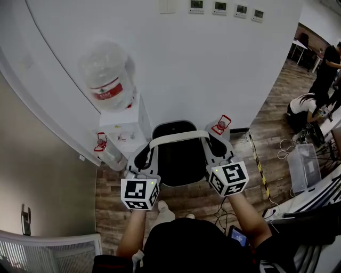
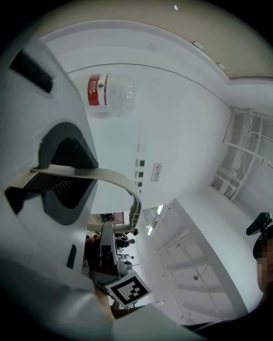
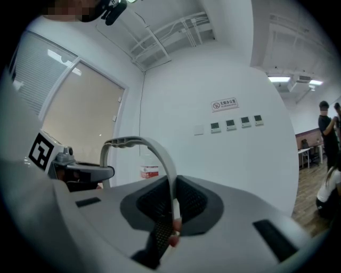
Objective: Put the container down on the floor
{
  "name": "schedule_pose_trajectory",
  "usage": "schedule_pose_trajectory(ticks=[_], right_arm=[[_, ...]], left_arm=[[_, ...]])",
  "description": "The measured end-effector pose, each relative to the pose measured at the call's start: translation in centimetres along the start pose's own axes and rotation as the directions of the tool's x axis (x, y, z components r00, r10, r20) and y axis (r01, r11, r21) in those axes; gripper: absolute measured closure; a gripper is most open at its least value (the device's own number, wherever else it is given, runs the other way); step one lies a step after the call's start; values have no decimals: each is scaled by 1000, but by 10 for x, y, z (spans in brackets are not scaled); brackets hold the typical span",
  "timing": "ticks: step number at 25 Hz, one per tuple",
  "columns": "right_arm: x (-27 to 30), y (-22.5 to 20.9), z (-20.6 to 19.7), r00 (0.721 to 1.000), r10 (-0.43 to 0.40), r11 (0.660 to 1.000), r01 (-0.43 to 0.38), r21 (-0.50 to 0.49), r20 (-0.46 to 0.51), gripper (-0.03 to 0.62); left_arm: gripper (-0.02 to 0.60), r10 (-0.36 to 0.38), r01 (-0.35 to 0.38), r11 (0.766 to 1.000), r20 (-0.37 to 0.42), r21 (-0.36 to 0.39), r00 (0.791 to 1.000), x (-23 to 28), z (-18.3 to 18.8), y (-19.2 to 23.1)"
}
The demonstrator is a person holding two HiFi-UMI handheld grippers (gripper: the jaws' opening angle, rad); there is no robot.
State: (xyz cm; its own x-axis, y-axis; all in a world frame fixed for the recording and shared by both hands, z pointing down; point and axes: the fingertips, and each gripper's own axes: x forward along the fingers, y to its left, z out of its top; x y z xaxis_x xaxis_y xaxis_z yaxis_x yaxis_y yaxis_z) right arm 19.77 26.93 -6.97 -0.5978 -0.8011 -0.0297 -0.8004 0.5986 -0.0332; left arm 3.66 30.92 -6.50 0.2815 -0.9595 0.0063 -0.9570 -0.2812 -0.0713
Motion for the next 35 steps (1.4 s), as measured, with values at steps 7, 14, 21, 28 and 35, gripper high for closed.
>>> schedule_pose_trajectory(ticks=[7, 14, 21, 28, 35], right_arm=[[-8, 3, -2, 1000, 29, 1000, -29, -6, -2, 542], [-4, 6, -7, 999, 48, 999, -48, 12, -14, 542], [14, 3, -7, 999, 44, 999, -44, 11, -14, 542], [50, -8, -8, 1000, 25, 1000, -25, 13, -18, 542], [109, -24, -12, 1000, -3, 1000, 4, 22, -25, 542]], left_arm=[[535, 24, -24, 1000, -9, -13, 1000, -9, -2, -5], [535, 59, -59, 998, -17, -7, 998, -10, -4, -1], [535, 54, -55, 998, -17, -14, 998, 5, -6, 13], [535, 35, -36, 999, -19, -23, 999, 39, -8, 38], [535, -4, 3, 1000, -38, -28, 999, 91, -12, 77]])
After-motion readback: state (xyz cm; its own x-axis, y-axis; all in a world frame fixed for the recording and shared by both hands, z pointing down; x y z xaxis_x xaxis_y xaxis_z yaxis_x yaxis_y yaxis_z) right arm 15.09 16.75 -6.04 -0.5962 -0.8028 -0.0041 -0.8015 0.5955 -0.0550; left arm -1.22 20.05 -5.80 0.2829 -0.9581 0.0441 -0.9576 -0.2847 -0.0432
